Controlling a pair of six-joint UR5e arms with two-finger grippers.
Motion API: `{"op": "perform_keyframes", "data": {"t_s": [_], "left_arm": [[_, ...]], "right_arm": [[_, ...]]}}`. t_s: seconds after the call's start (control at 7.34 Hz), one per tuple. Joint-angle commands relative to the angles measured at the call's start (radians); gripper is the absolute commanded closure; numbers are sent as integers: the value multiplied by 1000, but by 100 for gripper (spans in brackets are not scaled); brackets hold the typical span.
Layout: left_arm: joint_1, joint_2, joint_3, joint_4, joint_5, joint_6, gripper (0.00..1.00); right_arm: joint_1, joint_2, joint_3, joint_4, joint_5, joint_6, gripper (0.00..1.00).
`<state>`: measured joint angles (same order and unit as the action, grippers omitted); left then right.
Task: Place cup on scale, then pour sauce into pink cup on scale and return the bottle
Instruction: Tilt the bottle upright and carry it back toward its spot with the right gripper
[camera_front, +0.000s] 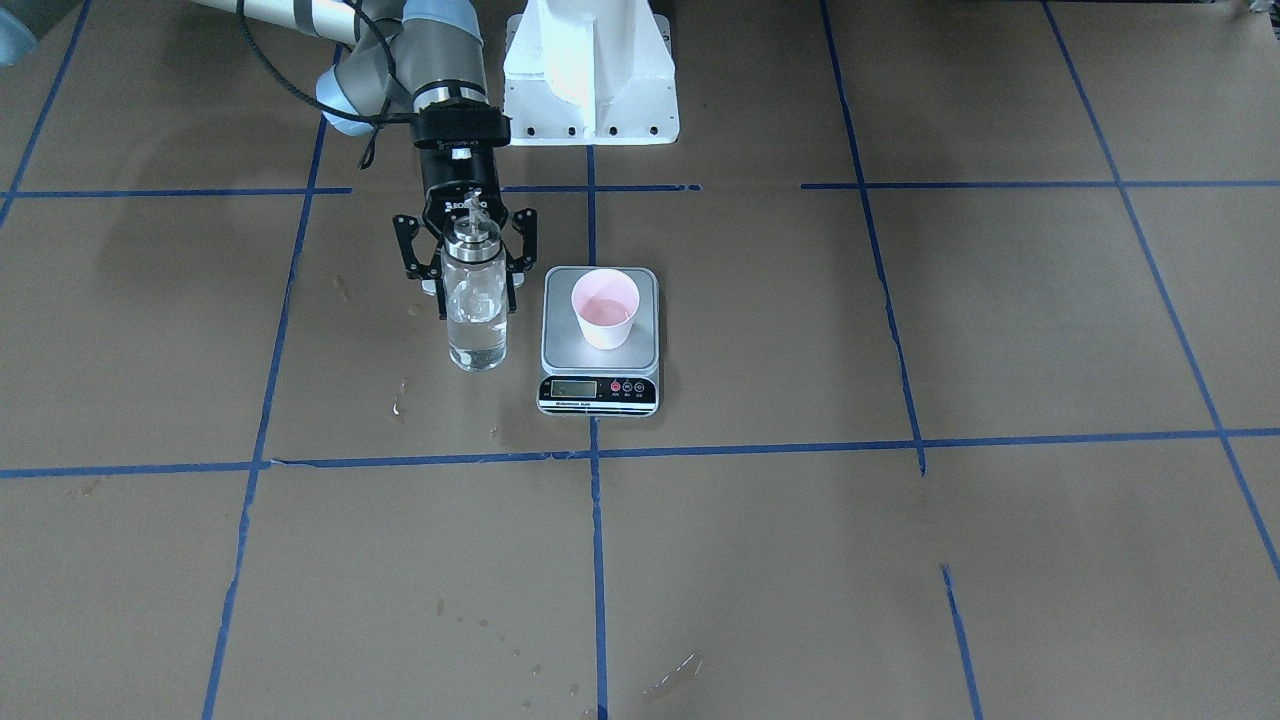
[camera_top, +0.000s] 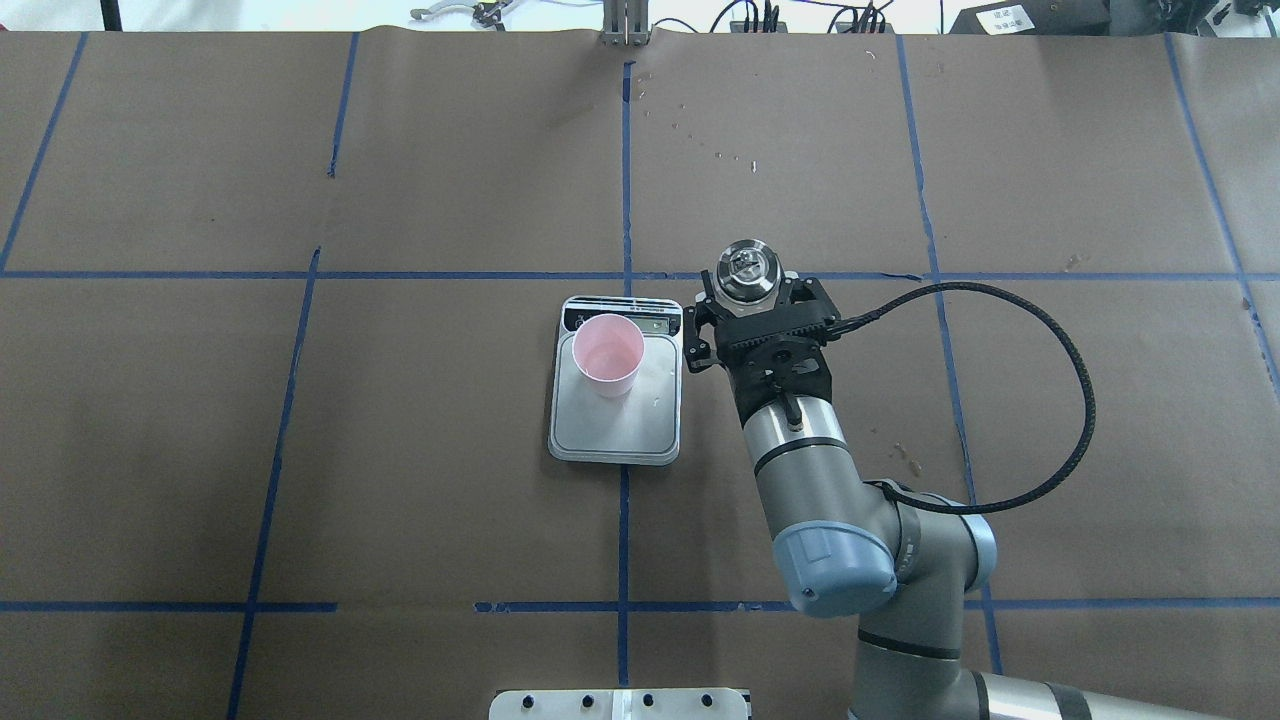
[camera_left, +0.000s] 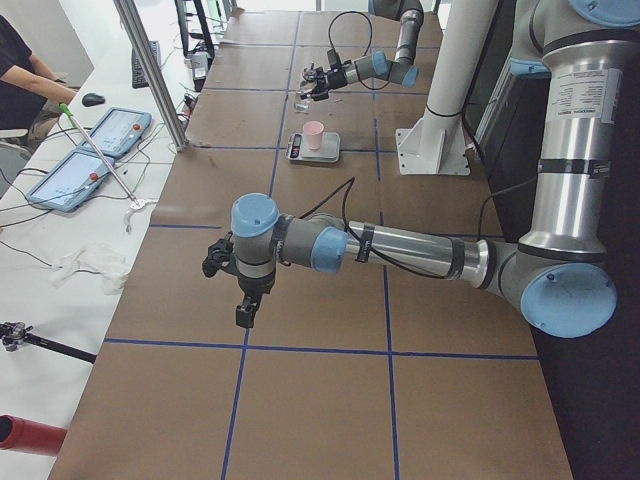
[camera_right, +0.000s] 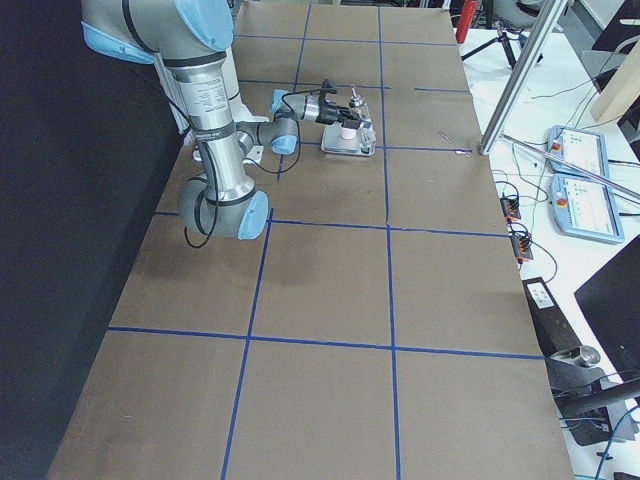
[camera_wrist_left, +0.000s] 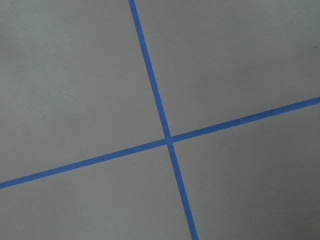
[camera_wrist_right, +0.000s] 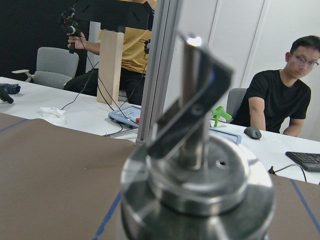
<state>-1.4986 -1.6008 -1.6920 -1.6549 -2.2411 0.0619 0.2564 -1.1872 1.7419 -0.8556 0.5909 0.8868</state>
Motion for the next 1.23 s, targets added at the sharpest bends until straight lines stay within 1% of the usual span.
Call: {"op": "perform_keyframes", "data": {"t_s": [0.0, 0.14, 0.27, 0.41, 0.54, 0.68, 0.82, 1.09], "left_arm": [[0, -5, -6, 1, 0, -2, 0], [0, -5, -9, 1, -2, -4, 0], [0, -5, -11, 1, 0, -4, 0], [0, -5, -11, 1, 0, -4, 0], [0, -5, -11, 1, 0, -4, 0], [0, -5, -9, 1, 0, -4, 0], [0, -4, -8, 1, 0, -4, 0], [0, -5, -5, 0, 0, -2, 0]], "right_arm": [[90, -170, 86, 0, 154, 121, 100], [159, -237, 108, 0, 253, 123, 100], [217, -293, 108, -2, 338, 124, 100], [259, -357, 108, -2, 381, 144, 100], [292, -382, 107, -3, 417, 146, 100], [312, -382, 107, -6, 453, 173, 100], [332, -381, 107, -11, 513, 251, 100], [336, -371, 108, -37, 553, 323, 100]]}}
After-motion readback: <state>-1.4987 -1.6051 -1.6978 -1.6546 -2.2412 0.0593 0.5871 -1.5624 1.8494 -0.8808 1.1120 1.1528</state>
